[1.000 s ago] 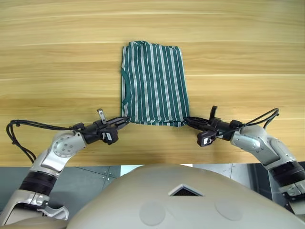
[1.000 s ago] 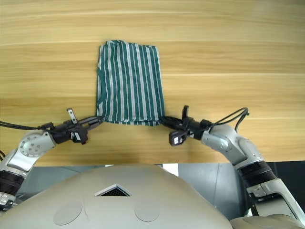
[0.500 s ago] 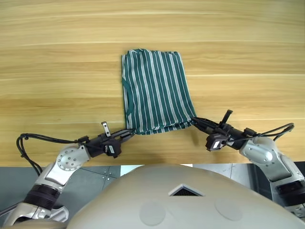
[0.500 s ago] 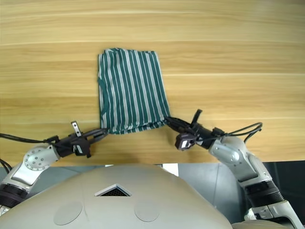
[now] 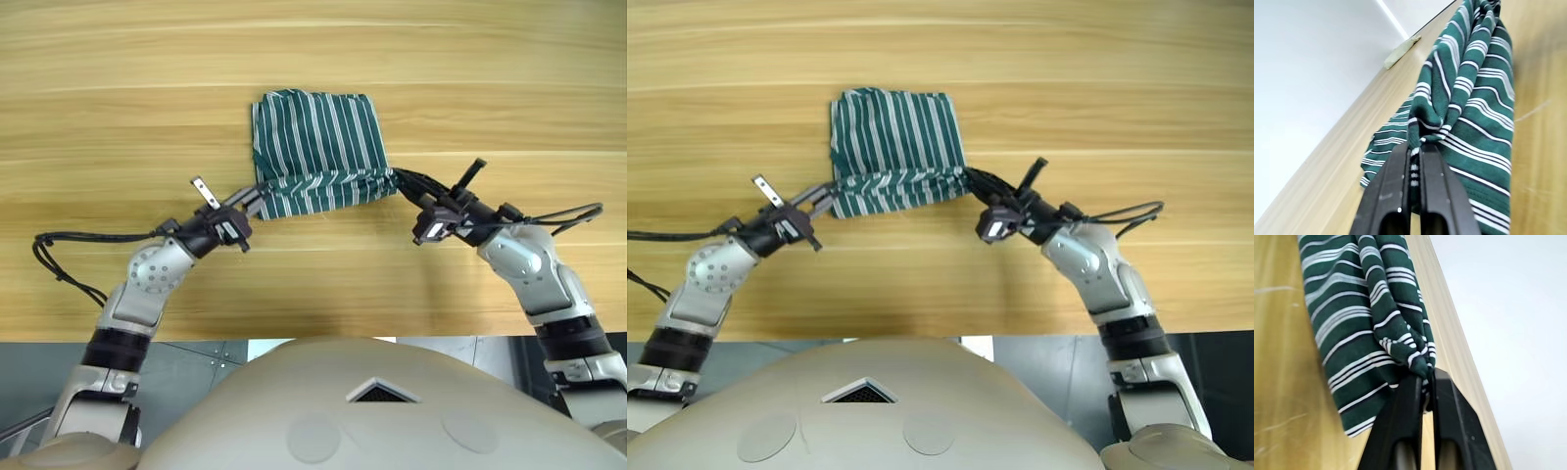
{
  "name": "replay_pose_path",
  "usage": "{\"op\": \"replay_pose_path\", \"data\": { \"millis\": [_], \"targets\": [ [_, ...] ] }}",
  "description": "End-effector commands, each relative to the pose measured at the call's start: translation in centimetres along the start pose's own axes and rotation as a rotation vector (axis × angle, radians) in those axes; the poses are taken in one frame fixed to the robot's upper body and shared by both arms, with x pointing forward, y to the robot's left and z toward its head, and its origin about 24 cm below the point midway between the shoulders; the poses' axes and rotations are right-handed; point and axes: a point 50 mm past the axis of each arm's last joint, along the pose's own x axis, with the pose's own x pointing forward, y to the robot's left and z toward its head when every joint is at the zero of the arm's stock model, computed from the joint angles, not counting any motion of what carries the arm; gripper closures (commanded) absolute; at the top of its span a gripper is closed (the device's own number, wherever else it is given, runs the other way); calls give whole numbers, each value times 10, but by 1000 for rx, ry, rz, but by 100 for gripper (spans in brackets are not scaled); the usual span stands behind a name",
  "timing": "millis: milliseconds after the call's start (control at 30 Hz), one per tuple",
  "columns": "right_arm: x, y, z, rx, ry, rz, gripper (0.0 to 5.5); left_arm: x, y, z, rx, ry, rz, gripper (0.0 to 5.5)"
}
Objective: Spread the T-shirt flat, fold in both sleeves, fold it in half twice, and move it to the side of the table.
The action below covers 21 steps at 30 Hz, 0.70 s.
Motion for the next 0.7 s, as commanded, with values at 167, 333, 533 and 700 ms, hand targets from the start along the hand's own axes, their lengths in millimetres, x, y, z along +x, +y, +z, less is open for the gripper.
{"op": "replay_pose_path", "data": {
  "millis": [167, 333, 533, 700],
  "targets": [
    [47, -28, -15, -41, 26, -127, 543, 36, 36, -13, 65, 52, 55, 546],
    [72, -38, -23, -51, 50, -176, 543, 55, 48, -24, 79, 86, 76, 546],
    [94, -39, -30, -49, 80, -189, 543, 77, 46, -39, 51, 135, 72, 546],
    [105, -37, -38, -49, 118, -186, 482, 86, 43, -50, 1, 170, 80, 498]
  ]
}}
